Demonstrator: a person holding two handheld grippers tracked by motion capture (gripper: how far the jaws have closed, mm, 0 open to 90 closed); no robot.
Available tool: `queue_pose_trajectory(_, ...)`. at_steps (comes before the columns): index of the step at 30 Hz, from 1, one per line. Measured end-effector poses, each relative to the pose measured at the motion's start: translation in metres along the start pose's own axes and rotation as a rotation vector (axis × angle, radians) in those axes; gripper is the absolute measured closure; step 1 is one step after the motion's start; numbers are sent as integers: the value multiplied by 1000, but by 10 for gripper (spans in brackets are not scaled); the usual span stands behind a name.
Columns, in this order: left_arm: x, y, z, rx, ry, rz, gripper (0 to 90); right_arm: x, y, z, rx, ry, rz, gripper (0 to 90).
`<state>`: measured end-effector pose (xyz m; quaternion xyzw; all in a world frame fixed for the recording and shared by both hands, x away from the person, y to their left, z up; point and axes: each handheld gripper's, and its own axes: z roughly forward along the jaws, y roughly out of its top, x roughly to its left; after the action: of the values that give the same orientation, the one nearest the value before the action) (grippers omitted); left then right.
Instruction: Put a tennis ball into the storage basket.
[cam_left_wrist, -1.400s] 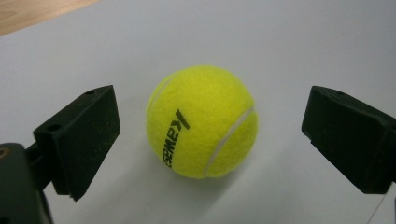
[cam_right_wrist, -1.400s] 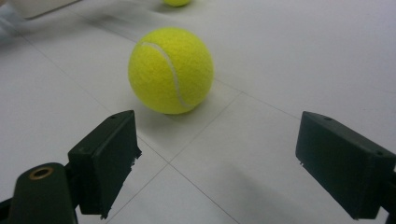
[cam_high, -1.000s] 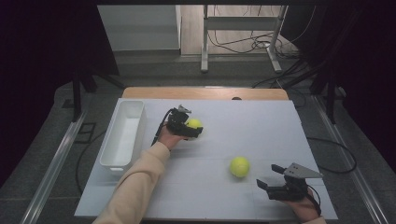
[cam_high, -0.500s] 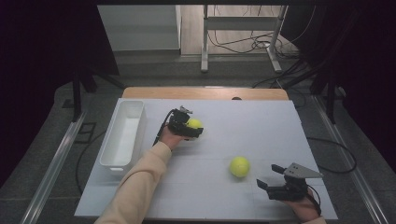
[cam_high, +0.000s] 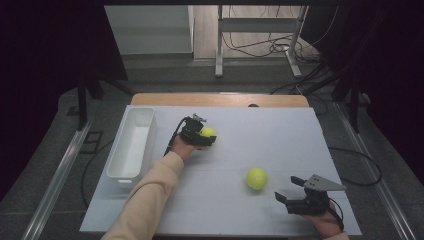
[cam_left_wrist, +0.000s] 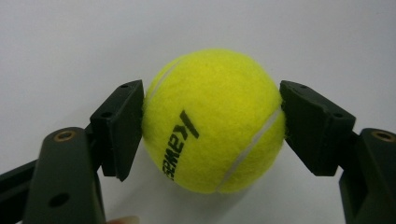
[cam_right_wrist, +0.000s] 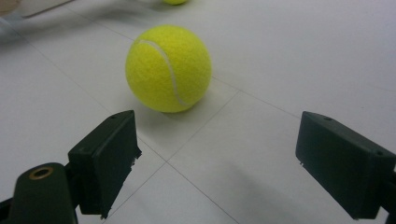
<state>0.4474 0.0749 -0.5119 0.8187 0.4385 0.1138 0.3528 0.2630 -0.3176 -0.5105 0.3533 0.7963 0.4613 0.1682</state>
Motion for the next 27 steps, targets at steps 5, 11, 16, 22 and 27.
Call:
queue_pose_trajectory(5, -1, 0, -1, 1, 4, 11, 271, 0, 0, 0, 2, -4, -1, 136)
queue_pose_trajectory(11, 0, -1, -3, -1, 5, 14, 271, 0, 0, 0, 0, -2, -1, 137)
queue_pose_trajectory(16, -1, 0, -9, -21, 5, 20, 271, 0, 0, 0, 1, -3, -1, 137)
queue_pose_trajectory(22, -4, 1, -14, -35, -5, 28, 271, 0, 0, 0, -2, -2, 1, 137)
queue_pose_trajectory(27, -8, 1, -18, -48, -15, 35, 271, 0, 0, 0, -1, -3, -1, 137)
